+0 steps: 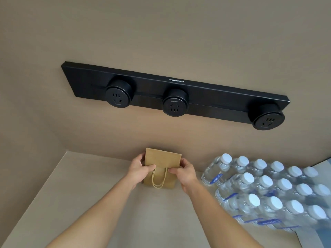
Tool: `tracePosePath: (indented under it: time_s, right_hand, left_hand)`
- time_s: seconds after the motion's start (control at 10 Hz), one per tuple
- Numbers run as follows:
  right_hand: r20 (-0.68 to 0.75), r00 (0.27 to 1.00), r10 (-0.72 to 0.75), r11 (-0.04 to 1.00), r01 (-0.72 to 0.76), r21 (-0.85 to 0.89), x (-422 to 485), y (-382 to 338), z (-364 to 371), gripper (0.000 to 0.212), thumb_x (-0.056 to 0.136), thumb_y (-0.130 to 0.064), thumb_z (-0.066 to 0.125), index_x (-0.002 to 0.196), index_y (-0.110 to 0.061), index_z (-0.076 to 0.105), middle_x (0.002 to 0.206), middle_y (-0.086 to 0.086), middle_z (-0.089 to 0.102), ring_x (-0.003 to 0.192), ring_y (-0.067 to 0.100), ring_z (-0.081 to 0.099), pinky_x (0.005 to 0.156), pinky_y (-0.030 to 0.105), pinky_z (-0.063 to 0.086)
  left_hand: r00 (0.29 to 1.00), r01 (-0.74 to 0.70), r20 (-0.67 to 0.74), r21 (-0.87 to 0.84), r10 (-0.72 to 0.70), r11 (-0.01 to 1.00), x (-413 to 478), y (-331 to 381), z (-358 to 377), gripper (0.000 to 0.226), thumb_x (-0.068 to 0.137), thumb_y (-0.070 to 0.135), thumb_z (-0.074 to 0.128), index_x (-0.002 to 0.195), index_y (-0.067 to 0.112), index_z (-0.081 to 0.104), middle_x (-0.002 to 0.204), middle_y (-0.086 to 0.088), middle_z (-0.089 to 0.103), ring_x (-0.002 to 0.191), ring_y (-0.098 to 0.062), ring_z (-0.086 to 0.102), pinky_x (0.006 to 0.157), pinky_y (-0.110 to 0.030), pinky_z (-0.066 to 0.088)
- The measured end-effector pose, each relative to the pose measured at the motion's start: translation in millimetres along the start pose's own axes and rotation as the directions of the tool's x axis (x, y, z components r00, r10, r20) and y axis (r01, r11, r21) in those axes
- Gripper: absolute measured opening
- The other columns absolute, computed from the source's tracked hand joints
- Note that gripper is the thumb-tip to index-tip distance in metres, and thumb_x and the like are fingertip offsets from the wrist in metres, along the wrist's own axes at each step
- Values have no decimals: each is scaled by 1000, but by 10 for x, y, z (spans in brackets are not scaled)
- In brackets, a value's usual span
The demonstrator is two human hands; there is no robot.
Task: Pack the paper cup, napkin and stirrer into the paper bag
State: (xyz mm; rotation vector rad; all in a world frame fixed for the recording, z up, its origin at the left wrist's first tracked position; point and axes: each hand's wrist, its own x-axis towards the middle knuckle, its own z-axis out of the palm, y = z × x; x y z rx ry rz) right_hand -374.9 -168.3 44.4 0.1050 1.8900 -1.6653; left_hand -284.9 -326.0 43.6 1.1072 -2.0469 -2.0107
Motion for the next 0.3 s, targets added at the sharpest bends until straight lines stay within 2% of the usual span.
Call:
tracePosePath:
  time_s: [0.1, 0.2, 0.3]
  right_hand:
    - [-2, 1000, -31, 997, 30, -78, -109, -29, -17, 61, 66, 19, 71, 121, -4, 58, 120, 12, 67, 98, 24, 65, 79, 30, 53]
    - [-7, 998, -67, 963, 63, -262, -306, -162, -51, 73, 64, 12, 77, 131, -9, 54, 130, 9, 61, 109, 23, 61, 89, 32, 52]
    - [-4, 996, -84, 881, 73, -467, -599, -298, -65, 87, 65, 1, 80, 143, -16, 43, 138, 8, 56, 118, 21, 58, 87, 21, 46]
  left_hand:
    - [1000, -8, -2, 116, 9, 993, -81, 56, -37, 58, 75, 5, 77, 129, 10, 55, 124, -9, 68, 110, -24, 65, 104, -41, 48]
    - [998, -47, -14, 398, 57, 916, -274, 191, -92, 49, 77, 21, 76, 122, 12, 58, 124, -8, 68, 116, -26, 63, 101, -31, 46]
    - [995, -88, 12, 585, 100, 806, -582, 384, -141, 52, 81, 29, 71, 127, 12, 52, 132, -10, 63, 123, -27, 58, 97, -28, 45]
